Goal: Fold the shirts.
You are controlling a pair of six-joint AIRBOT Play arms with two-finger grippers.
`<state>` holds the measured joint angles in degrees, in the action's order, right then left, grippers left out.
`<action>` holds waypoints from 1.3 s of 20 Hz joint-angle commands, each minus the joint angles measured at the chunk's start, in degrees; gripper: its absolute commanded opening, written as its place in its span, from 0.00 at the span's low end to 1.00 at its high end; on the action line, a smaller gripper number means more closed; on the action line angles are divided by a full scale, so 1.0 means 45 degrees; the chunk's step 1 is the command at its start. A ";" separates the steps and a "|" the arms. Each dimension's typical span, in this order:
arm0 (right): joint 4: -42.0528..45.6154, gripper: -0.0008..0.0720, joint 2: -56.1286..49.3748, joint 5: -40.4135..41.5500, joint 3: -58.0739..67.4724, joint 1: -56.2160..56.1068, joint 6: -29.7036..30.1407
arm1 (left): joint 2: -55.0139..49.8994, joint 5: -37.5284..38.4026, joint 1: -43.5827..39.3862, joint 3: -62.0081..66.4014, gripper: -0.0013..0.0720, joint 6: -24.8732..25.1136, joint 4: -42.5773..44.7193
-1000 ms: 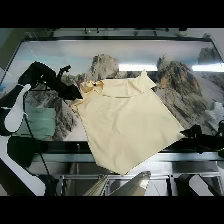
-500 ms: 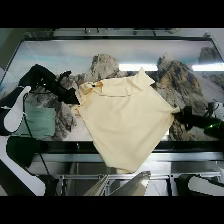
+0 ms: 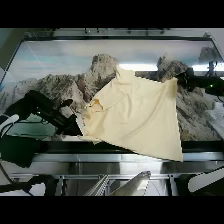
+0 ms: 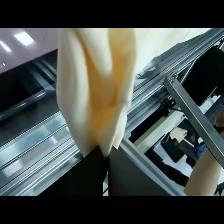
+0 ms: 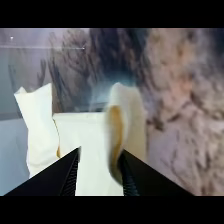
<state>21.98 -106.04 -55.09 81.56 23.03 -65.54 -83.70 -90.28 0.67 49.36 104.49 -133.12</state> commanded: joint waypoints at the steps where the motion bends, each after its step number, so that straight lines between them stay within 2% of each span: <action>1: 0.0335 0.45 -0.0117 -0.1044 0.1345 0.0194 -0.0058 | 0.0879 0.1559 0.0121 -0.0748 0.04 -0.0102 -0.0083; 2: 0.0709 0.45 0.0194 -0.1642 0.1345 0.0529 -0.0068 | 0.0826 0.1617 0.0418 -0.0301 0.10 -0.0102 -0.0078; 3: 0.1282 0.45 0.0568 -0.2472 0.1321 0.0913 -0.0219 | 0.0733 0.1574 0.0767 0.0253 0.46 -0.0102 -0.0068; 5: 0.2895 0.44 0.1593 -0.3929 0.0748 0.1603 -0.0797 | 0.0520 0.1564 0.1418 0.1268 1.00 -0.0097 0.0194; 7: 0.4707 0.35 0.3274 -0.4216 -0.0986 0.2200 -0.1263 | 0.0296 0.1457 0.1991 0.1996 0.99 -0.0102 0.1345; 9: 0.6382 0.36 0.5382 -0.4056 -0.3531 0.2827 -0.1909 | 0.0049 0.1394 0.2370 0.1982 0.99 -0.0102 0.1530; 10: 0.7091 0.47 0.6382 -0.4056 -0.4794 0.3138 -0.2390 | -0.0053 0.1413 0.2370 0.1671 0.99 -0.0073 0.1321; 11: 0.7626 0.71 0.7320 -0.3963 -0.6062 0.3444 -0.2895 | -0.0151 0.1525 0.2225 0.1243 0.99 0.0393 0.0816; 12: 0.8000 0.76 0.8058 -0.3808 -0.7121 0.3687 -0.3235 | -0.0316 0.1564 0.1938 0.0782 0.99 0.1214 0.0039; 14: 0.8262 0.76 0.9020 -0.3662 -0.8791 0.4143 -0.3453 | -0.0777 0.1545 0.1156 0.0024 0.98 0.2370 -0.1005; 18: 0.8310 0.76 0.9345 -0.3774 -1.0176 0.4454 -0.3439 | -0.2089 0.1676 -0.0500 -0.0121 0.98 0.3050 -0.1083; 19: 0.8306 0.76 0.9345 -0.3779 -1.0316 0.4454 -0.3439 | -0.2453 0.1642 -0.0816 0.0102 0.91 0.3206 -0.1078; 20: 0.8315 0.76 0.9345 -0.3798 -1.0404 0.4454 -0.3400 | -0.2749 0.1501 -0.1054 0.0345 0.74 0.3381 -0.1073; 21: 0.8364 0.76 0.9345 -0.3895 -1.0418 0.4469 -0.3342 | -0.2963 0.1268 -0.1151 0.0544 0.49 0.3405 -0.1073; 22: 0.8485 0.76 0.9345 -0.4124 -1.0418 0.4469 -0.3347 | -0.3079 0.0981 -0.1141 0.0695 0.20 0.3483 -0.1073; 23: 0.8714 0.76 0.9345 -0.4386 -1.0433 0.4464 -0.3351 | -0.3045 0.0826 -0.1020 0.0724 0.03 0.3497 -0.1098; 26: 0.9457 0.76 0.9340 -0.4634 -1.0943 0.4464 -0.3395 | -0.2404 0.0758 -0.0389 0.0699 0.04 0.3541 -0.1083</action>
<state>61.56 -64.16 -74.37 34.30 43.03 -80.58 -95.68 -85.71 -2.44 52.12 119.50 -137.84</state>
